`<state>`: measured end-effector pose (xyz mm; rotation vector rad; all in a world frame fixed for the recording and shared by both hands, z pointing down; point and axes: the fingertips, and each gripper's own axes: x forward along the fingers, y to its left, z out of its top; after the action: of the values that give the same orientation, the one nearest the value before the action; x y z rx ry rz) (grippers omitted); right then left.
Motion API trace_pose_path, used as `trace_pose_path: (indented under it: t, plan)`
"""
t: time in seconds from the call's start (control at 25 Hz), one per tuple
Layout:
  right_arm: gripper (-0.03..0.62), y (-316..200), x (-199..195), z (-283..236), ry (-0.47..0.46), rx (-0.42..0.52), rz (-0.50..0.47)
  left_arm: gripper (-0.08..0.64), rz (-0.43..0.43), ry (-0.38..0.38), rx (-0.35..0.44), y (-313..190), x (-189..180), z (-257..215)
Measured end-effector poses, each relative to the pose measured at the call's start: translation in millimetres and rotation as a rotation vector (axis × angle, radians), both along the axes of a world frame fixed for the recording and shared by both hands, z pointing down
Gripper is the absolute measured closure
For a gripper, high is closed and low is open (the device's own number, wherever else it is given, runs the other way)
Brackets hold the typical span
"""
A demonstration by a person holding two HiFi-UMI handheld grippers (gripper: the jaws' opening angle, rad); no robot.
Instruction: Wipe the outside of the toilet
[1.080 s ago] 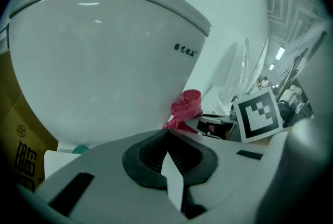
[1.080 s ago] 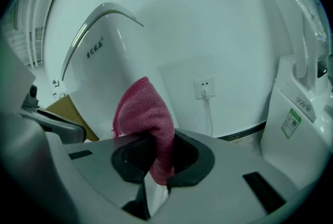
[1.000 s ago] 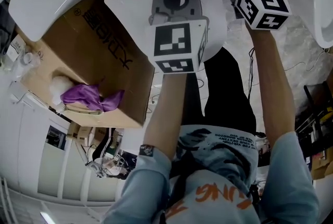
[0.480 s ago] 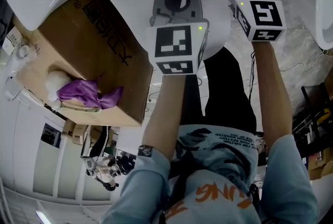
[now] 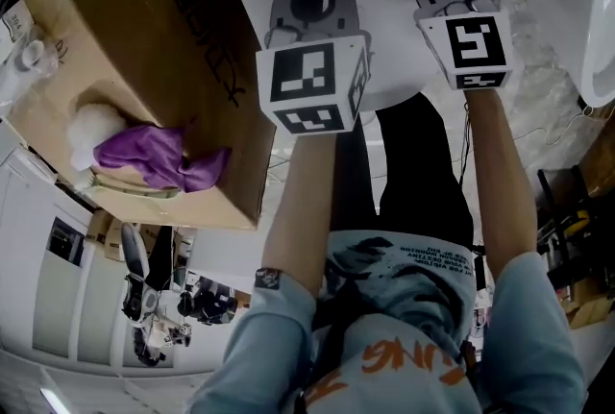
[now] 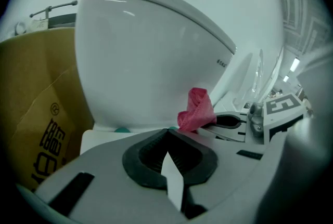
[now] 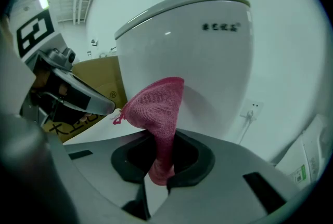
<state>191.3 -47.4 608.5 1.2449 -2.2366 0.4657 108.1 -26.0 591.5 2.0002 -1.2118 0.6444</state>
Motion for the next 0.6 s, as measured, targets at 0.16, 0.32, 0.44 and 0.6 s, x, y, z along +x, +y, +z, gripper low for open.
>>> trace_pose_path:
  t: [0.16, 0.32, 0.44, 0.6]
  plan:
    - [0.523, -4.0, -44.4, -3.3, 0.025, 0.025, -0.096, 0.540, -0.075, -0.017, -0.020, 2.2, -51.0, 8.1]
    - [0.523, -8.2, -88.4, -4.6, 0.044, 0.042, -0.178, 0.540, -0.114, -0.016, -0.022, 3.6, -84.5, 9.5]
    - [0.525, -12.2, -117.0, -4.1, 0.082, 0.059, -0.242, 0.540, -0.139, 0.002, -0.025, 4.8, -99.8, 11.1]
    - [0.525, -20.8, -149.3, -1.0, 0.145, 0.093, -0.320, 0.540, -0.174, 0.011, -0.035, 6.4, -125.4, 19.1]
